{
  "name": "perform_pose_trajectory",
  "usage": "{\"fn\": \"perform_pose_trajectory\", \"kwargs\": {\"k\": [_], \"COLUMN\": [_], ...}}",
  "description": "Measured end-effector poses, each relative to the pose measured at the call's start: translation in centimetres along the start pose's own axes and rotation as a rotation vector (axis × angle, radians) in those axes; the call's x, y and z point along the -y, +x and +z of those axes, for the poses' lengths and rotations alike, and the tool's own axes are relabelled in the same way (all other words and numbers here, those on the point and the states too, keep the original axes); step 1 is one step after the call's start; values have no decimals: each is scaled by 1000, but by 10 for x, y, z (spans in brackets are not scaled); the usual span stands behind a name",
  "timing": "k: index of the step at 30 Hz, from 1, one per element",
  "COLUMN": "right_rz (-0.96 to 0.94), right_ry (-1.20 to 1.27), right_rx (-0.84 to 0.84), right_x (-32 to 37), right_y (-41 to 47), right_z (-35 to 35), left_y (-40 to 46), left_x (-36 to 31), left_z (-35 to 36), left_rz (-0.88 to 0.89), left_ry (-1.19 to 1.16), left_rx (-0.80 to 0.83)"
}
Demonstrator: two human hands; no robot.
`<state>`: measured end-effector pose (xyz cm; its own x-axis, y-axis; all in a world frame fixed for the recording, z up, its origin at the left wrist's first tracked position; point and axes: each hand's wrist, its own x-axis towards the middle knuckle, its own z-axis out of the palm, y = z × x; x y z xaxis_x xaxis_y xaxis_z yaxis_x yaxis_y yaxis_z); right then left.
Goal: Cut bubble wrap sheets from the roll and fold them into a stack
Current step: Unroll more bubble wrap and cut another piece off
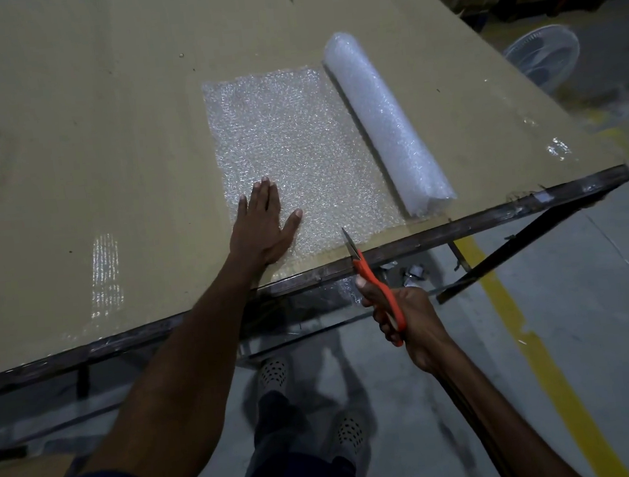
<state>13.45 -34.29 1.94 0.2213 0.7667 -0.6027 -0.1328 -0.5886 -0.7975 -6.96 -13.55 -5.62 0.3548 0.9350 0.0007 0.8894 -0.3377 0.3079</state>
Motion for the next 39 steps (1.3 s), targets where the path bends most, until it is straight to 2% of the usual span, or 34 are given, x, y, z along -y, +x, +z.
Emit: {"fn": "perform_pose_trajectory", "kwargs": {"k": [19, 39], "right_rz": [-40, 2], "right_ry": [-19, -45], "right_rx": [-3, -29], "right_x": [13, 33], "right_y": [13, 20], "right_z": [12, 20], "left_y": [0, 0], "left_x": [0, 1], "left_z": [0, 3], "left_rz": [0, 5], "left_ry": [-4, -5], "left_rx": [-5, -16]}}
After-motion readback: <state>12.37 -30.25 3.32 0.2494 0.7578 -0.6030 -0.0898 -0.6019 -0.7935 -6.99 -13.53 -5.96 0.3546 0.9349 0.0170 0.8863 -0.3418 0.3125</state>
